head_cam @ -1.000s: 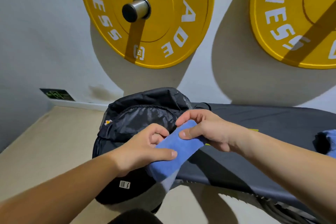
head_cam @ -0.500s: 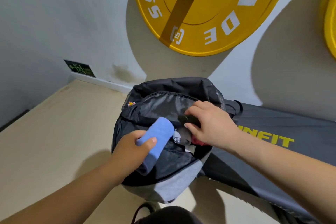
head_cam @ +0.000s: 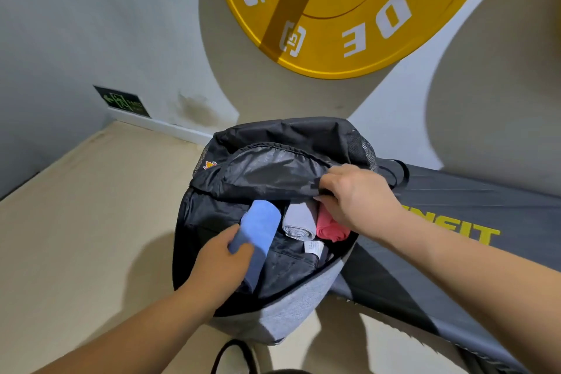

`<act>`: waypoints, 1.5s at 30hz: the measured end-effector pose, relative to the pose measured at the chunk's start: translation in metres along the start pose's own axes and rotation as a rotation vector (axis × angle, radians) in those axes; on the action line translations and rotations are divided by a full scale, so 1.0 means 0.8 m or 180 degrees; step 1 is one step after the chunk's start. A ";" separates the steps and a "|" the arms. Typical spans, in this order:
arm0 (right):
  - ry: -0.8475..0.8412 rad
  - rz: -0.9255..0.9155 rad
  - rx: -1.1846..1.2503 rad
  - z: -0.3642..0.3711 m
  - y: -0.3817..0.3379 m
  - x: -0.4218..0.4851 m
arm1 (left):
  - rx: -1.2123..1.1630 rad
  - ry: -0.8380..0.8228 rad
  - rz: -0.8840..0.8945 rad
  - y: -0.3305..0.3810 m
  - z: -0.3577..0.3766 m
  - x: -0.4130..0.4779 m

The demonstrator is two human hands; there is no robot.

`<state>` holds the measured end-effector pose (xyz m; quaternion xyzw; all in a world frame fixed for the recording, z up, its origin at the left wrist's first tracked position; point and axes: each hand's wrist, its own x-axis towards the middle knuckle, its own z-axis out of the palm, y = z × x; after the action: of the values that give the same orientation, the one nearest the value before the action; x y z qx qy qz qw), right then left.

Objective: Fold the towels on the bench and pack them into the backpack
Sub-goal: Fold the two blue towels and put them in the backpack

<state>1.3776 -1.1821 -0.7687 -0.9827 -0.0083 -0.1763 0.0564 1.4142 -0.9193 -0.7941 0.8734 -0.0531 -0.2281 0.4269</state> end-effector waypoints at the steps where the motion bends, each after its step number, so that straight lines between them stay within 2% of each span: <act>1: 0.0059 0.0101 0.0118 -0.004 0.001 0.002 | -0.0067 0.0210 -0.0032 0.004 0.000 0.005; 4: 0.0375 0.0263 0.0300 -0.013 0.003 0.006 | -0.0229 0.0563 -0.0023 0.023 0.007 0.033; 6: 0.0431 0.0395 0.0383 -0.017 0.002 0.008 | -0.0345 0.0488 0.0089 0.037 0.019 0.060; 9: 0.0238 0.0451 0.0360 -0.016 -0.001 0.001 | -0.0567 0.0232 -0.0080 0.044 0.039 0.094; 15: -0.0663 0.0229 0.0379 -0.016 0.001 -0.014 | -0.0054 0.0546 0.0196 0.026 0.050 0.078; 20: -0.0403 0.0280 0.0745 -0.042 0.011 -0.033 | 0.0043 0.0876 0.0357 0.044 0.030 0.035; 22: -0.0385 0.0395 0.0728 -0.059 0.017 -0.045 | -0.0085 0.0721 0.0332 0.073 0.030 0.014; 26: -0.0423 0.0848 0.0712 -0.094 0.043 -0.086 | -0.0113 -0.0035 0.0616 0.153 0.069 -0.034; 33: -0.0459 0.1870 0.0554 -0.147 0.132 -0.212 | -0.0116 -0.1168 0.1112 0.275 0.230 -0.121; 39: -0.0406 0.2965 0.0099 -0.162 0.227 -0.346 | 0.0389 -0.1808 0.1456 0.267 0.329 -0.174; 45: -0.0522 0.3807 -0.0563 -0.163 0.286 -0.446 | 0.1121 -0.1814 0.1943 0.229 0.342 -0.159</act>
<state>1.0064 -1.4229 -0.7962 -0.8283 0.5554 -0.0378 0.0630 1.1983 -1.1957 -0.7538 0.7794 -0.4616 -0.3107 0.2878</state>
